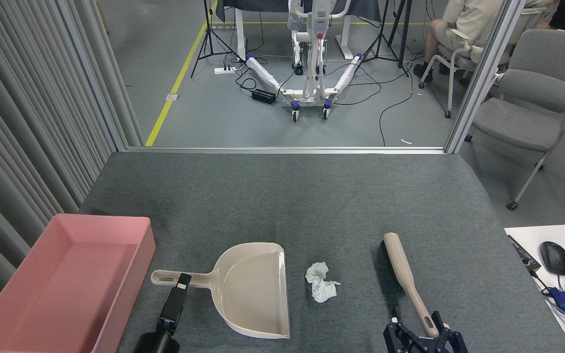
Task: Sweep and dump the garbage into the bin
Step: 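Lift the brush and move it toward the white tissue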
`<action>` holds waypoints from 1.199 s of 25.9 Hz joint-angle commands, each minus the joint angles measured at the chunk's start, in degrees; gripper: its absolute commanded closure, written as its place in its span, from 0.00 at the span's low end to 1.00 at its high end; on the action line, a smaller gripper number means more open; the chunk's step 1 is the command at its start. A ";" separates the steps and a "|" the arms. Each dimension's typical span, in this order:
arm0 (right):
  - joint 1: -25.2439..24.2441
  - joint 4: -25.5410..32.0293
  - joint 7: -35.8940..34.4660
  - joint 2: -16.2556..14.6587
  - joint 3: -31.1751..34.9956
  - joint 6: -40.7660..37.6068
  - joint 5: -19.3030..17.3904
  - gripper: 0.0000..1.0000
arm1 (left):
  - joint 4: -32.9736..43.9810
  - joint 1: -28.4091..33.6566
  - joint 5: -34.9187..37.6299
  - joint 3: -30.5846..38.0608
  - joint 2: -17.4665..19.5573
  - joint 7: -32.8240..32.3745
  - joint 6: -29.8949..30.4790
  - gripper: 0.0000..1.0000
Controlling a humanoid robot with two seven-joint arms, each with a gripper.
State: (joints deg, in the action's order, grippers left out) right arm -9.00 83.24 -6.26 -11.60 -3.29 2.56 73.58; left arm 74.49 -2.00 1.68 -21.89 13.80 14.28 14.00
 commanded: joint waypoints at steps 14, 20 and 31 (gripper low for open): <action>0.04 -0.10 -0.16 -0.18 0.21 0.42 0.16 0.28 | -6.64 -4.95 0.08 0.01 -0.62 -0.04 -0.64 0.01; 0.04 -0.45 -0.16 -0.35 0.21 -0.28 0.08 0.59 | -7.78 -5.21 0.08 -0.17 -0.88 -0.30 -0.55 0.01; 0.04 -1.86 -0.25 -0.62 0.39 -3.53 -0.80 1.00 | -10.33 -6.79 -0.01 -0.26 -1.94 -0.30 -0.02 0.01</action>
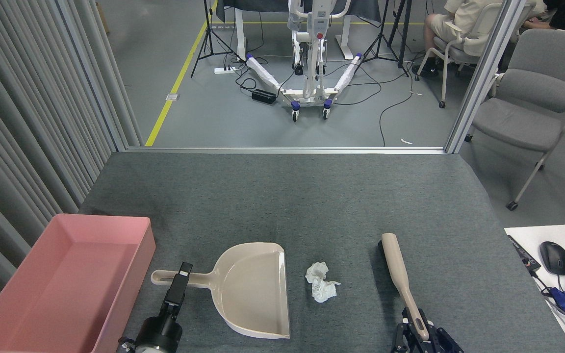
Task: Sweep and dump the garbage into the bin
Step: 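Lift the brush and move it toward the white tissue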
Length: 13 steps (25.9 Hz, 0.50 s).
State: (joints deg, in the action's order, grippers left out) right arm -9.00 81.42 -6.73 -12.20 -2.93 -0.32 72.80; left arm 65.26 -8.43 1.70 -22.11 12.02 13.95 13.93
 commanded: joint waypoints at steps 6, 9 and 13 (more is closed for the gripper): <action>0.03 -0.03 0.23 -0.10 0.02 -1.61 0.15 1.00 | -1.89 -0.88 -0.12 -0.04 -0.15 0.03 0.22 0.01; -0.05 0.23 0.67 -0.10 0.02 -3.46 0.32 1.00 | -2.15 -0.88 -0.12 -0.04 -0.15 0.03 0.14 0.01; -0.32 0.94 0.85 -0.19 -0.33 -5.65 0.94 1.00 | -3.82 -1.41 -0.12 0.05 -0.15 0.03 0.14 0.01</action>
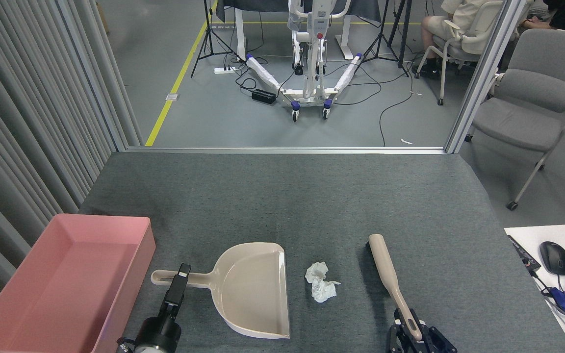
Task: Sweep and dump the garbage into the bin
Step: 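Lift the brush and move it toward the white tissue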
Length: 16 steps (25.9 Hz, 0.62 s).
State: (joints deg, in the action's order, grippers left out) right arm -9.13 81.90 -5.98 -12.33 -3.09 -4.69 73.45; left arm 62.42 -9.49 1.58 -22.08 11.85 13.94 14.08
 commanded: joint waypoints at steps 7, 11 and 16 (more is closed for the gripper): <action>-0.63 1.16 0.62 0.29 -2.71 -1.72 0.73 1.00 | -3.27 -1.85 0.09 0.19 -0.86 0.38 0.15 0.05; -2.04 3.09 0.89 0.73 -3.85 -1.55 0.46 1.00 | -4.85 -2.99 0.17 0.19 -1.04 0.38 0.15 0.12; -3.88 3.71 1.15 1.35 -3.85 -1.28 0.46 1.00 | -4.94 -3.69 0.35 0.19 -1.04 0.47 0.24 0.29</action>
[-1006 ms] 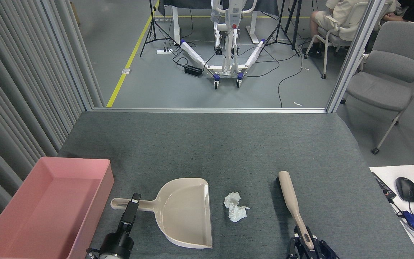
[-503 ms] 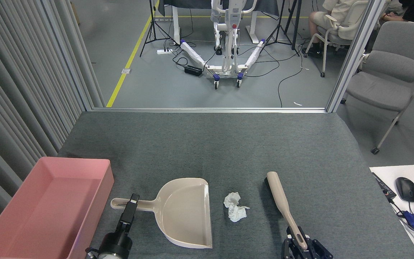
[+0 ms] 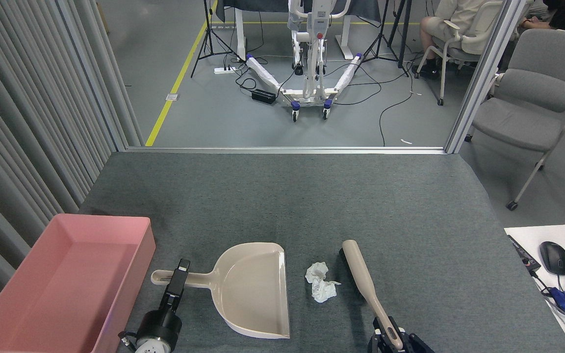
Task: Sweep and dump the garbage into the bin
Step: 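Lift the brush and move it toward the white tissue, then sweep the white tissue into the dustpan with the right gripper's brush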
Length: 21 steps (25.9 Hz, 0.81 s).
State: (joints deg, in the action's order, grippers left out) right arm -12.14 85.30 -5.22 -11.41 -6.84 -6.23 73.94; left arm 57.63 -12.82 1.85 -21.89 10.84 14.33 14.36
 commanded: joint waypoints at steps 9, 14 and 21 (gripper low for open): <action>-0.61 0.13 1.88 2.88 -3.97 1.58 0.50 1.00 | 0.12 0.25 0.08 0.09 0.85 0.26 2.78 0.53; -0.52 -0.66 1.79 5.43 -6.96 1.84 1.82 1.00 | 0.03 1.13 0.08 0.18 0.85 0.44 2.87 0.54; -0.25 -1.01 2.93 10.09 -11.79 3.25 3.93 1.00 | 0.56 1.83 0.08 0.27 0.94 0.52 4.01 0.75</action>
State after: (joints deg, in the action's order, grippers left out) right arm -12.44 84.37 -3.45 -2.99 -16.52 -3.56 77.13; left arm 58.11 -11.25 1.92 -21.66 11.72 14.81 17.56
